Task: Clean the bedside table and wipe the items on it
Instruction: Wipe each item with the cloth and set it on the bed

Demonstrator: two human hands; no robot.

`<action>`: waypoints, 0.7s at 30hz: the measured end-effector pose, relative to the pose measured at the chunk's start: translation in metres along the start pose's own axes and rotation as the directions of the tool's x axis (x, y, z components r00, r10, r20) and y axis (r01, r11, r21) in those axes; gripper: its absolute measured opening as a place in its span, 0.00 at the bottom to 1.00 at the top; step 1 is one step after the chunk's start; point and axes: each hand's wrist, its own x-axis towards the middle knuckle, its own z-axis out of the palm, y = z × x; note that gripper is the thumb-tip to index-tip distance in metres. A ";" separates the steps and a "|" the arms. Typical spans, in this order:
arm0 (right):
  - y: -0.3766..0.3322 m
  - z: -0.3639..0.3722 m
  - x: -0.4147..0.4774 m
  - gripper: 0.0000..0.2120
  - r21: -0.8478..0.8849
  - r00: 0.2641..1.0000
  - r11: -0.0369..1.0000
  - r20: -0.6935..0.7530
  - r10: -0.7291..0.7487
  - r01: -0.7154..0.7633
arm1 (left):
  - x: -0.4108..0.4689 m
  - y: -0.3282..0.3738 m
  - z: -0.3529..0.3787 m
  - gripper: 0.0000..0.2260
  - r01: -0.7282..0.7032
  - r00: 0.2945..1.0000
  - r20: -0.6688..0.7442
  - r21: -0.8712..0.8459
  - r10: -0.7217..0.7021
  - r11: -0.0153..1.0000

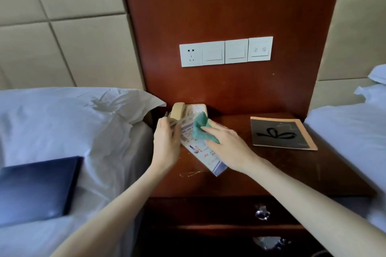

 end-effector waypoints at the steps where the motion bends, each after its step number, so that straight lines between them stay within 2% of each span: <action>1: -0.006 0.008 0.001 0.23 -0.074 0.998 0.996 0.046 -0.044 0.047 | -0.003 -0.003 -0.005 0.05 -0.005 1.000 -0.018 0.006 0.005 1.000; 4: -0.023 0.031 0.000 0.25 -0.202 0.972 0.955 0.131 -0.194 0.218 | -0.009 -0.015 -0.017 0.03 -0.032 0.999 -0.031 0.034 0.033 0.999; 9: -0.037 0.053 -0.003 0.25 -0.169 0.919 0.917 0.234 -0.318 0.360 | -0.012 -0.029 -0.037 0.04 -0.033 0.998 -0.055 0.063 0.037 0.997; 12: -0.028 0.045 0.000 0.25 -0.180 0.916 0.926 0.299 -0.269 0.331 | -0.013 -0.033 -0.045 0.04 0.003 0.997 -0.073 0.048 0.001 0.999; 16: -0.026 0.047 -0.003 0.26 -0.145 0.961 0.975 0.242 -0.133 0.171 | -0.011 -0.026 -0.046 0.04 -0.019 0.996 -0.091 0.036 0.023 0.999; 18: -0.034 0.057 -0.009 0.26 -0.156 0.965 0.969 0.211 -0.157 0.192 | -0.012 -0.025 -0.046 0.03 -0.037 0.994 -0.106 0.029 0.039 0.999; 21: -0.049 0.075 -0.018 0.26 -0.159 0.942 0.939 0.193 -0.274 0.306 | -0.012 -0.031 -0.050 0.04 -0.031 0.992 -0.120 0.006 0.031 1.000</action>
